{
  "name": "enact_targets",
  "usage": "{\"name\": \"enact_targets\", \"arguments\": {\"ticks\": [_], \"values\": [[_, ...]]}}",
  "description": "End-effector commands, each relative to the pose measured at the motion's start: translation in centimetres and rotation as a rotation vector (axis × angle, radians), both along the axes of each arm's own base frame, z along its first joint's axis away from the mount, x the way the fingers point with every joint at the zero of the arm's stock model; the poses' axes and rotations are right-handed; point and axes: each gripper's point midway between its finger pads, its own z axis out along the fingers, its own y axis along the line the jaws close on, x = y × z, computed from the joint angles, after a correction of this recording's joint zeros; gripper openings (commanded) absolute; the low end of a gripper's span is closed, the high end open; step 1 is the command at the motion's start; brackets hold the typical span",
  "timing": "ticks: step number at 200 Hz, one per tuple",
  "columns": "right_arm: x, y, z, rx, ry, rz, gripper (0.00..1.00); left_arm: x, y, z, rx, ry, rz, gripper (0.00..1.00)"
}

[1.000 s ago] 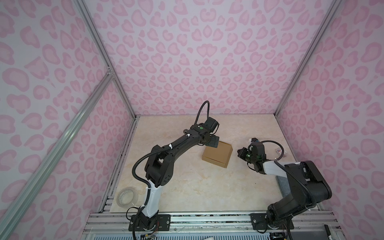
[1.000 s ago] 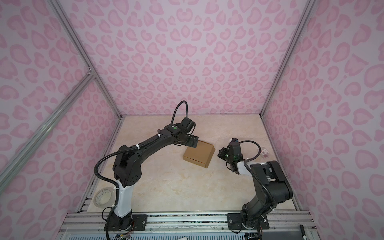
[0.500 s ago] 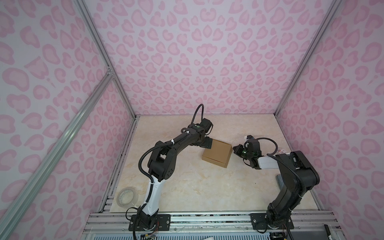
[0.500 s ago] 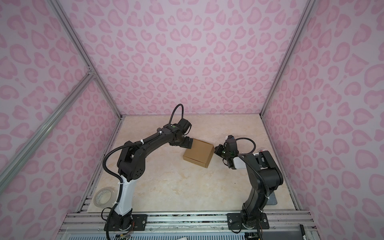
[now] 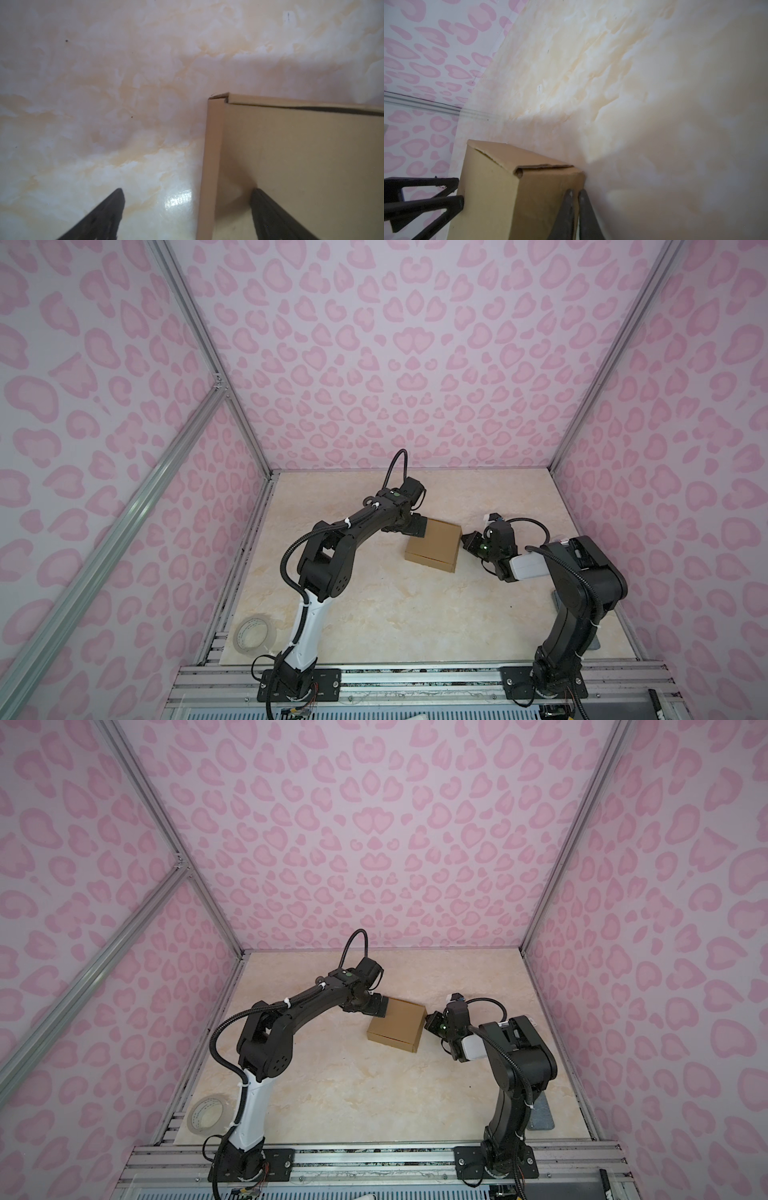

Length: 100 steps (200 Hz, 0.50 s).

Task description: Fold the paper box

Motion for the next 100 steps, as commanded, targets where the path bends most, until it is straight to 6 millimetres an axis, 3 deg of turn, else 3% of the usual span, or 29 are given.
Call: {"name": "enact_targets", "arguments": {"ticks": [1,57,100], "values": [[0.1,2.1,1.5,0.072,-0.063,0.077,0.1,-1.2,-0.8,-1.6,-0.005,0.051,-0.046,0.97],[-1.0,4.5,1.3,0.115,-0.057,0.119,0.1,-1.7,-2.0,-1.8,-0.033,0.059,-0.072,0.97],[-3.3,2.2,0.3,0.062,0.014,0.061,0.1,-2.2,-1.3,-1.6,-0.016,0.055,-0.072,0.97]]}}
